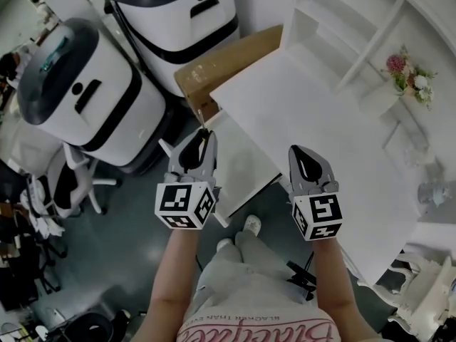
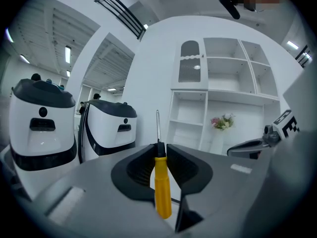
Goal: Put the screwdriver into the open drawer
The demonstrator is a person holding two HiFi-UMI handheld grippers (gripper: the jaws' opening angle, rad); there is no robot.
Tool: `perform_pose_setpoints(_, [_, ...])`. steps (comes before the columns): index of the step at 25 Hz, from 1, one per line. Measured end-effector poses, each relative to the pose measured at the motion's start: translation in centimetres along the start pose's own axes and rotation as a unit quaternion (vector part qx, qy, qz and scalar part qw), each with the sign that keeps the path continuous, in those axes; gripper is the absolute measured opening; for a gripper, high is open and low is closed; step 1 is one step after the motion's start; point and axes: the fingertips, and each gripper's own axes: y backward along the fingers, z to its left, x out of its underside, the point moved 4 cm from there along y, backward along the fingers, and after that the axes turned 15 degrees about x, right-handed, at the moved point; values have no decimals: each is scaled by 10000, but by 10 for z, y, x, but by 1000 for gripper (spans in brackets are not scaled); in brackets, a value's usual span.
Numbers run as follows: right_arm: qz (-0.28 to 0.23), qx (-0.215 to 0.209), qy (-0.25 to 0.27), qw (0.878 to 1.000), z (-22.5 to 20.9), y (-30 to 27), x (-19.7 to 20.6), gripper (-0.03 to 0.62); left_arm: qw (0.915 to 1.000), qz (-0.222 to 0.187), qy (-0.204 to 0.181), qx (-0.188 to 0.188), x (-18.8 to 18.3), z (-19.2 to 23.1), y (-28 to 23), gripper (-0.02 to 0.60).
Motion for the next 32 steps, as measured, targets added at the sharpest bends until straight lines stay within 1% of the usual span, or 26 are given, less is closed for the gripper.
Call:
perform_pose_setpoints(4, [200,-48,23,9998,-2,-6,13,2,9997,202,151,-40,18,3,-6,92])
perform_pose_setpoints(11, [441,-151,64,9989,6,-11,30,2,9969,546,557,-104,54,13,-11,92])
perform_pose_setpoints(17, [614,-126,15,9980,11,-17,42,2,9914,825,1001,-159,86,21,-16,91])
perform_pose_setpoints(21, [734,-81,-73,9972,15,-22,49,2,9870,1066,1189,-176,101,26,-22,91])
perform_pose_setpoints(24, [807,8,-144,9966,17,-25,53,2,9833,1274,1294,-141,111,29,-30,91])
perform_pose_setpoints(27, [875,59,-174,9960,20,-28,55,2,9778,1530,1432,-88,123,33,-39,91])
perform_pose_setpoints(32, [984,114,-177,9949,26,-34,60,2,9639,1995,1762,-104,149,39,-54,91])
